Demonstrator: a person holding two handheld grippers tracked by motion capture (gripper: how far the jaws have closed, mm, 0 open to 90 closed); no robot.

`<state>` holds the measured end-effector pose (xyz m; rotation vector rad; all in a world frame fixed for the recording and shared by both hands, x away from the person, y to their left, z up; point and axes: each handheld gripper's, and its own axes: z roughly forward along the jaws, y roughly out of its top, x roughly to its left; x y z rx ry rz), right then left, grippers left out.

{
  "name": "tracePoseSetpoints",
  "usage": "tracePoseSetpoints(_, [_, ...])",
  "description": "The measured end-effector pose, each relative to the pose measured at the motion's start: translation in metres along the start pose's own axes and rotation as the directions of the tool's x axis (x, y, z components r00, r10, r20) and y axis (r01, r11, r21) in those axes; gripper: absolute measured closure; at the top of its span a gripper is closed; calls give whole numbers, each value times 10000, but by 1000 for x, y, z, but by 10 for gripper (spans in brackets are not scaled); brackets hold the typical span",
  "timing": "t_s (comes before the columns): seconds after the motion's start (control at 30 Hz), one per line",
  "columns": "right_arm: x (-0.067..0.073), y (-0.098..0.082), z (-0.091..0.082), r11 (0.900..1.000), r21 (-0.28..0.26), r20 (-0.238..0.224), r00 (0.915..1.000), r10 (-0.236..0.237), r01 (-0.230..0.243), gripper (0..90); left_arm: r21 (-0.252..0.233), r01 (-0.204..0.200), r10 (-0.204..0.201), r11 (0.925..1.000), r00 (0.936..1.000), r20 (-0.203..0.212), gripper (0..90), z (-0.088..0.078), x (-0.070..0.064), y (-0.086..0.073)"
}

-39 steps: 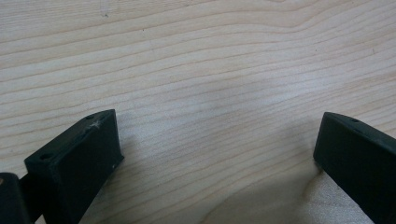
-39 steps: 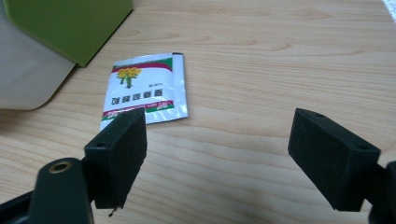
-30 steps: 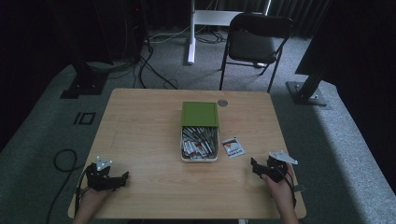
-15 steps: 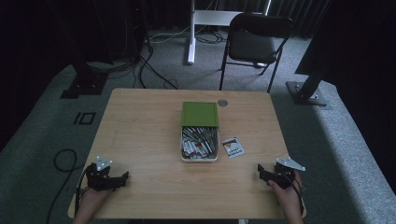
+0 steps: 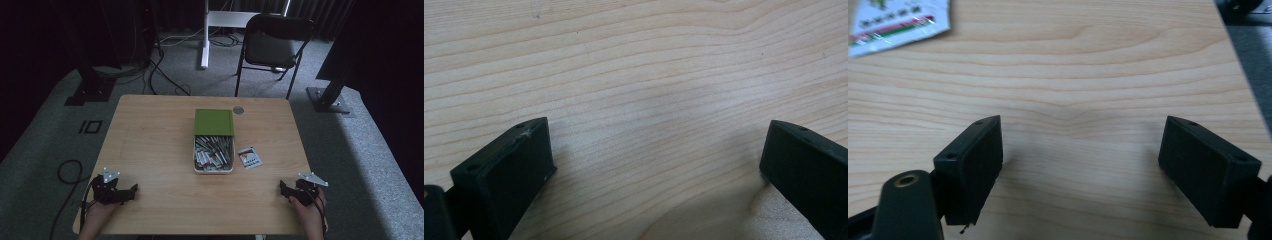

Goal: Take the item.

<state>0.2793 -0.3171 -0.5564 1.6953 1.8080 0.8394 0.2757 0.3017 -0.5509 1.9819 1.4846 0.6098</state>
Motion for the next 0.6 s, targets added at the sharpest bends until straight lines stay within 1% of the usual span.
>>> tracePoseSetpoints(0.03, [0, 0, 1, 9999, 52, 116, 9998, -129, 128, 174, -1, 1, -1, 10000, 10000, 0, 14, 0, 0, 0])
tracePoseSetpoints(0.07, [1, 1, 1, 9998, 77, 139, 9998, -165, 164, 173, -2, 2, -2, 10000, 10000, -2, 14, 0, 0, 0])
tracePoseSetpoints(0.17, [0, 1, 2, 10000, 74, 329, 9995, 9, -11, 158, -1, 2, -2, 10000, 10000, 0, 14, 0, 0, 0])
tracePoseSetpoints(0.3, [0, 1, 2, 9999, 117, 431, 9990, 102, -107, 136, -10, 2, -2, 10000, 10000, -5, 14, 0, 0, 0])
tracePoseSetpoints(0.4, [0, 2, 3, 9997, 116, 540, 9984, 195, -202, 136, -9, 3, -3, 10000, 10000, -5, 14, 0, 0, 0])
tracePoseSetpoints(0.6, [0, 2, 3, 9996, 110, 590, 9980, 238, -245, 137, -17, 13, -13, 10000, 10000, -3, 14, 0, 0, 0])
